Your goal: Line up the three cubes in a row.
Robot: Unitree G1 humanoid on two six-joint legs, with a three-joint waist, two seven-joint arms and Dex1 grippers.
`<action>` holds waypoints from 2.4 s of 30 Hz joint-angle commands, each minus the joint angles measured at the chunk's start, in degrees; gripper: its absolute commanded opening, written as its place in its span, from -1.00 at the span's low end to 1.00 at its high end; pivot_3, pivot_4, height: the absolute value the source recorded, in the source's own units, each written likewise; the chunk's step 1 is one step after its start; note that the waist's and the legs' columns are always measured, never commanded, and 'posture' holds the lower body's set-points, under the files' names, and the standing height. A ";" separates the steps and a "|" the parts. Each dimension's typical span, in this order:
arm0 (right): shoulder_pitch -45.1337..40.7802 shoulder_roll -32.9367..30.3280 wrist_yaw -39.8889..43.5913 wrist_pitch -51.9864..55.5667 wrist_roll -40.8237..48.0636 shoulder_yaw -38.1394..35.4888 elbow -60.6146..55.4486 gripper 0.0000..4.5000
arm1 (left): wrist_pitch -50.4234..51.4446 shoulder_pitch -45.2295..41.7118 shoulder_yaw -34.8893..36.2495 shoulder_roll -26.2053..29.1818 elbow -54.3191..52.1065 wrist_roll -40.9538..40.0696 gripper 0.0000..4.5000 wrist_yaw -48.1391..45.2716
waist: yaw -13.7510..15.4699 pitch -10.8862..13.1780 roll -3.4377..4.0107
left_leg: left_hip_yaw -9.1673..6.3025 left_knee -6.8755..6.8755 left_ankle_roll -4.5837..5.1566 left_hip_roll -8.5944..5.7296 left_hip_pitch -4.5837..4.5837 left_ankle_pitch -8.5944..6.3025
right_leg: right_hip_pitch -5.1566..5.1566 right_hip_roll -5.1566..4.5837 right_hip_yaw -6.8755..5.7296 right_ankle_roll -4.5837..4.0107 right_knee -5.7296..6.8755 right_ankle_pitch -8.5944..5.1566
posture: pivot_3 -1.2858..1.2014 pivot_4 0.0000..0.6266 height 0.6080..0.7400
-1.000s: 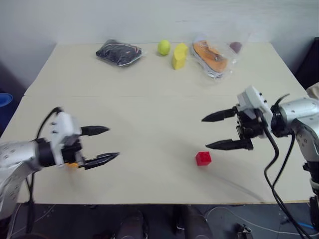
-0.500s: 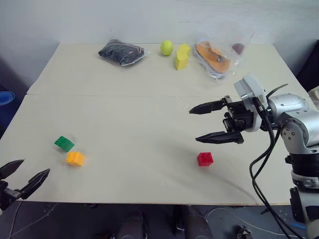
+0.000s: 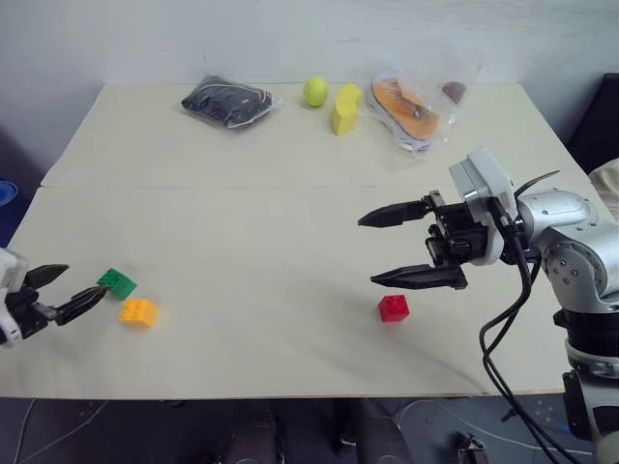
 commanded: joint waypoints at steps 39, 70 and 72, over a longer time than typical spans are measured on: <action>17.22 -13.57 7.27 -10.75 -3.45 -4.38 -5.85 1.00 | 16.38 -25.92 -32.37 5.27 -34.44 -5.08 -0.33 -8.02 | 1.04 -0.10 -0.27 | -0.05 0.15 0.16 -0.17 -0.25 0.09 | 0.02 0.00 -0.06 0.16 0.13 0.09 | 0.03 -0.52 1.00; 34.58 -14.19 -1.93 -19.13 -9.97 -13.21 -3.23 1.00 | 7.29 -42.52 -65.24 -21.14 -16.50 18.66 -0.33 -10.28 | 2.62 -0.09 -0.30 | -0.06 0.29 0.23 -0.26 -0.20 0.33 | 0.07 0.30 -0.02 0.24 -0.02 0.13 | 0.03 -0.52 1.00; 34.39 -13.97 -2.56 -19.07 -9.78 -12.98 -3.22 1.00 | 7.19 -42.62 -65.84 -21.02 -16.09 19.20 -0.33 -11.13 | 2.60 -0.10 -0.30 | -0.06 0.29 0.23 -0.26 -0.20 0.33 | 0.07 0.30 -0.03 0.24 -0.02 0.13 | 0.03 -0.52 1.00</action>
